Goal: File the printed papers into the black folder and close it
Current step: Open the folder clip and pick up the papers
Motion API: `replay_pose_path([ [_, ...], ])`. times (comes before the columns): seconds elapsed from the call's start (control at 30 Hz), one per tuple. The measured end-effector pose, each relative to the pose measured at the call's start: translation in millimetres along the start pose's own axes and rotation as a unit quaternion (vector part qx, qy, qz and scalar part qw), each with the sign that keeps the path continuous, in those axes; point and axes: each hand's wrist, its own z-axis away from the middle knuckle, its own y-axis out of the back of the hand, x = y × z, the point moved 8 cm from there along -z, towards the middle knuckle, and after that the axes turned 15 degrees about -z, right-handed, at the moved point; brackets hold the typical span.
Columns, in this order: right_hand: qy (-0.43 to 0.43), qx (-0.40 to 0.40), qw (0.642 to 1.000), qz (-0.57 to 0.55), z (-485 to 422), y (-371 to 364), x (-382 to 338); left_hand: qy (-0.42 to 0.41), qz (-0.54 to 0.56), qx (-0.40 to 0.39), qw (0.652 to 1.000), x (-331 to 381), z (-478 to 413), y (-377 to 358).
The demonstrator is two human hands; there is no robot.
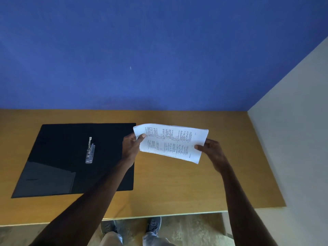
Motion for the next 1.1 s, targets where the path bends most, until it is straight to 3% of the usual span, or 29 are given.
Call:
replay_pose_path([
  [0.17, -0.017, 0.034, 0.998, -0.055, 5.3, -17.5, 49.0, -0.006, 0.007, 0.003, 1.000, -0.2, -1.9, -3.4],
  [0.43, 0.017, 0.065, 0.995, -0.076, -3.1, -9.8, 49.5, -0.026, 0.007, -0.026, 0.999, -12.5, -0.4, -12.8],
  [0.67, -0.047, 0.098, 0.993, -0.052, -8.7, -1.7, 108.9, 0.022, -0.057, -0.060, 0.996, -52.7, -0.5, -28.1],
  [0.97, -0.075, 0.076, 0.994, -0.038, -9.3, 5.1, 89.2, 0.011, -0.174, -0.029, 0.984, -39.0, -18.5, -20.9],
  [1.1, 0.006, 0.029, 0.996, -0.084, -5.8, 4.9, 14.3, -0.008, -0.218, -0.045, 0.975, -19.1, -28.0, -5.5],
])
